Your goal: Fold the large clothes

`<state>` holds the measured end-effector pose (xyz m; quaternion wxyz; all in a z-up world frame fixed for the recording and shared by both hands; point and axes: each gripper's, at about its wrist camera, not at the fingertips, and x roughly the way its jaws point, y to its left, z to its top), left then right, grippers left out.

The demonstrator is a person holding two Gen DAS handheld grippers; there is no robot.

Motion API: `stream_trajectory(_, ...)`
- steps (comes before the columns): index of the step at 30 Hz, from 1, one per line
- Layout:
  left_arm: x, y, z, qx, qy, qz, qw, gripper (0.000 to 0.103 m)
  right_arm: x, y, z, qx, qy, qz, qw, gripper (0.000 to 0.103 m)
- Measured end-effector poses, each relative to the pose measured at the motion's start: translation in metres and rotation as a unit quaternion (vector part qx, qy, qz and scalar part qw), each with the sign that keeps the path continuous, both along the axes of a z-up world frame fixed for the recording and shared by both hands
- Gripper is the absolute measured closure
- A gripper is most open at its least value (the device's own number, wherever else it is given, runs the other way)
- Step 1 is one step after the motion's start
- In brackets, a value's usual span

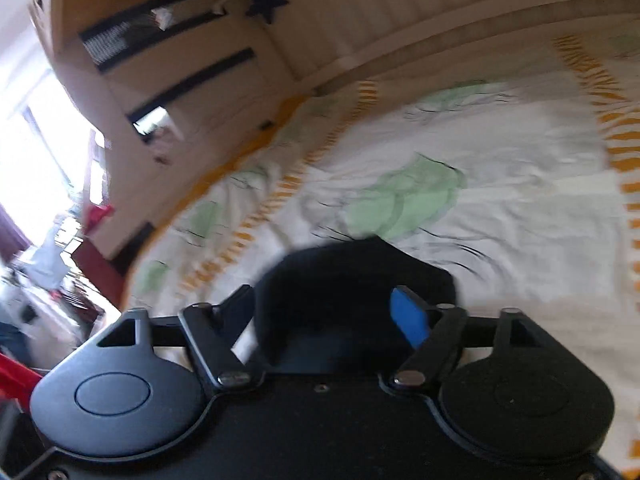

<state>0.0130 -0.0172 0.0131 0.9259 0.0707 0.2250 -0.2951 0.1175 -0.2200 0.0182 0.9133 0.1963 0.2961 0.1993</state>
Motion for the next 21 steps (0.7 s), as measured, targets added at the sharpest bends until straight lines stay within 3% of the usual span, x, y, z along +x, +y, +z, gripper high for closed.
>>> stream_trajectory(2, 0.021, 0.011, -0.010, 0.022, 0.012, 0.047, 0.9986, 0.087, -0.004, -0.003, -0.012, -0.010, 0.012, -0.008, 1.000, 0.040)
stream_trajectory(5, 0.050, 0.035, -0.037, 0.055, 0.074, 0.124, 0.9880, 0.086, -0.005, -0.005, -0.022, -0.021, 0.017, -0.009, 1.000, 0.049)
stream_trajectory(8, 0.065, 0.059, -0.055, 0.042, 0.118, 0.156, 0.9798, 0.086, -0.005, 0.002, -0.024, -0.052, 0.006, 0.006, 0.999, 0.056)
stream_trajectory(15, 0.065, 0.058, -0.052, 0.049, 0.113, 0.158, 0.9797, 0.086, 0.025, 0.033, -0.022, -0.116, -0.046, 0.036, 0.992, 0.058)
stream_trajectory(21, 0.072, 0.063, -0.050, 0.028, 0.120, 0.167, 0.9783, 0.086, 0.080, 0.068, -0.045, -0.157, -0.032, 0.062, 0.985, 0.058)
